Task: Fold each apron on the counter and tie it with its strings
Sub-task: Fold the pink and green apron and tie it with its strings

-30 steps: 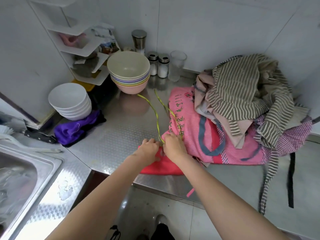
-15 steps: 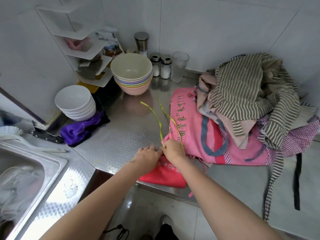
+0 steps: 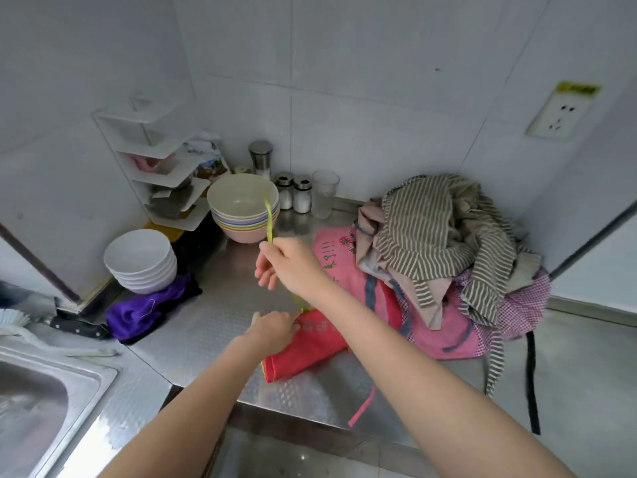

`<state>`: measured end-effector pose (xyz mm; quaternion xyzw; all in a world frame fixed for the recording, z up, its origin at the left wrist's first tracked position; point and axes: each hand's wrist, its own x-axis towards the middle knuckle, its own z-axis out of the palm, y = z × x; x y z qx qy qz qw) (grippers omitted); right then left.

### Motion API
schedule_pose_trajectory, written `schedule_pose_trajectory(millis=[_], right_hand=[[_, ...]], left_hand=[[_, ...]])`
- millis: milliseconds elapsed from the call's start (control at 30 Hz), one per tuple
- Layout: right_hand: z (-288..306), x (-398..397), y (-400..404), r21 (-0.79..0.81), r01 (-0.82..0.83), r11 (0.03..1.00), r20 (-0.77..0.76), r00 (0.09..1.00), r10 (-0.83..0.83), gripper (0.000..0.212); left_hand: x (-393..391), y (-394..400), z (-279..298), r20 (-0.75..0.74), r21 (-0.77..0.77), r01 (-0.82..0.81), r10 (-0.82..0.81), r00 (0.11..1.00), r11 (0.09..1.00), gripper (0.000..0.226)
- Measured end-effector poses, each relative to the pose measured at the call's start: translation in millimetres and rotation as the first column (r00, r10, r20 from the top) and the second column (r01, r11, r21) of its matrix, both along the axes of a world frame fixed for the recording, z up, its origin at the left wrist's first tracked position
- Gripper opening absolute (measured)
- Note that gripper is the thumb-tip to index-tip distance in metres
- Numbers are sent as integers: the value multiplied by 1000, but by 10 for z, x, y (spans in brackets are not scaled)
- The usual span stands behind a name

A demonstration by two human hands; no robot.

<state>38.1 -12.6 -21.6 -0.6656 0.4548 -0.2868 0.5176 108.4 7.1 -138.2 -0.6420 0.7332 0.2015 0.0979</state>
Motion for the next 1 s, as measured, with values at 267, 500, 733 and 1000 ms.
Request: schedule_pose_trajectory(millis=[267,500,733,1000], right_hand=[[-39,-652,382,341,212,916,381,859,-341,33],[-442,-892,466,819,81,568,390,648,-654,21],[-39,-1032,275,639,68,767,168,960,-224,8],[245,-830,159,284,-17,959,-22,999,24,23]], left_hand=[[481,-301,438,-712,171,-561,495,497,810,25],[544,-97,1231,-893,435,-143,446,62,889,18],[315,33,1610,-605,388,354,-55,795,851,20],[64,-124,1366,-195,99,216,-194,961,971,36]])
